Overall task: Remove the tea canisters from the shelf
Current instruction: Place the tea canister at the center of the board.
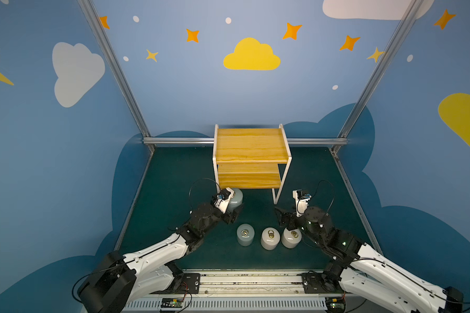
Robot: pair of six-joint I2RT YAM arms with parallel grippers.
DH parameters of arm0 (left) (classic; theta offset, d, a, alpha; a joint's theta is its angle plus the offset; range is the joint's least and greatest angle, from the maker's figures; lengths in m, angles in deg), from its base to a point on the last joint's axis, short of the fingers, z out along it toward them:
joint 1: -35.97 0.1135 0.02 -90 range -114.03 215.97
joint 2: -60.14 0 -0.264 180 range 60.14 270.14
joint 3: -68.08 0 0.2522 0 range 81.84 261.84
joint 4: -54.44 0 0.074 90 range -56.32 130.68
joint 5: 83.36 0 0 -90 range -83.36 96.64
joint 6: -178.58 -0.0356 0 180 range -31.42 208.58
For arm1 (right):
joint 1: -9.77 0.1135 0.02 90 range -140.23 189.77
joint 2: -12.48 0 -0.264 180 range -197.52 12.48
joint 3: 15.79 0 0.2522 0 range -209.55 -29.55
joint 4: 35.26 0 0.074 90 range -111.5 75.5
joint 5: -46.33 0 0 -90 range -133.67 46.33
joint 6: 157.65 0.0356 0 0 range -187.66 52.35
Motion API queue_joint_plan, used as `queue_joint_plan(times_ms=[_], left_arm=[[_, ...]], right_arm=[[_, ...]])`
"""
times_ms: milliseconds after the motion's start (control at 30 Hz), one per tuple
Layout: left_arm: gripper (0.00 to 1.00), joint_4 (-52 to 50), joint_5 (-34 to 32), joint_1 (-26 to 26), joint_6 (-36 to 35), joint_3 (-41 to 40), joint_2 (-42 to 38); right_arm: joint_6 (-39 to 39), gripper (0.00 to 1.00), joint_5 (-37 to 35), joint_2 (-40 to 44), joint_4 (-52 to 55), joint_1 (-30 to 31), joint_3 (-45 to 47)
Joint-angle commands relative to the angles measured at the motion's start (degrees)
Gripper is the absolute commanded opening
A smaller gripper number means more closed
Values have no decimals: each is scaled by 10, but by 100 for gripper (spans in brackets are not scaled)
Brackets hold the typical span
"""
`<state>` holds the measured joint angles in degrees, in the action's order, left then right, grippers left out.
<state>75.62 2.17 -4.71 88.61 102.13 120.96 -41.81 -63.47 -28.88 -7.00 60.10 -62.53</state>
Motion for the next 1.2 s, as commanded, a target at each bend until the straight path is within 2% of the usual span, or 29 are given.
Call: queue_joint_plan(times_ms=[0,200,367,1167], left_arm=[[66,9,-7,-10,17,-21,-45],[66,-23,-51,-36,24,-83,-106],[66,-39,-64,-47,42,-120,-136],[66,-30,-81,-72,78,-210,-146]], right_arm=[[-4,91,4,8,4,-3,4],[-12,91,-6,18,16,-4,0],[-17,91,-10,26,22,-11,1],[-18,91,13,30,30,-46,0]])
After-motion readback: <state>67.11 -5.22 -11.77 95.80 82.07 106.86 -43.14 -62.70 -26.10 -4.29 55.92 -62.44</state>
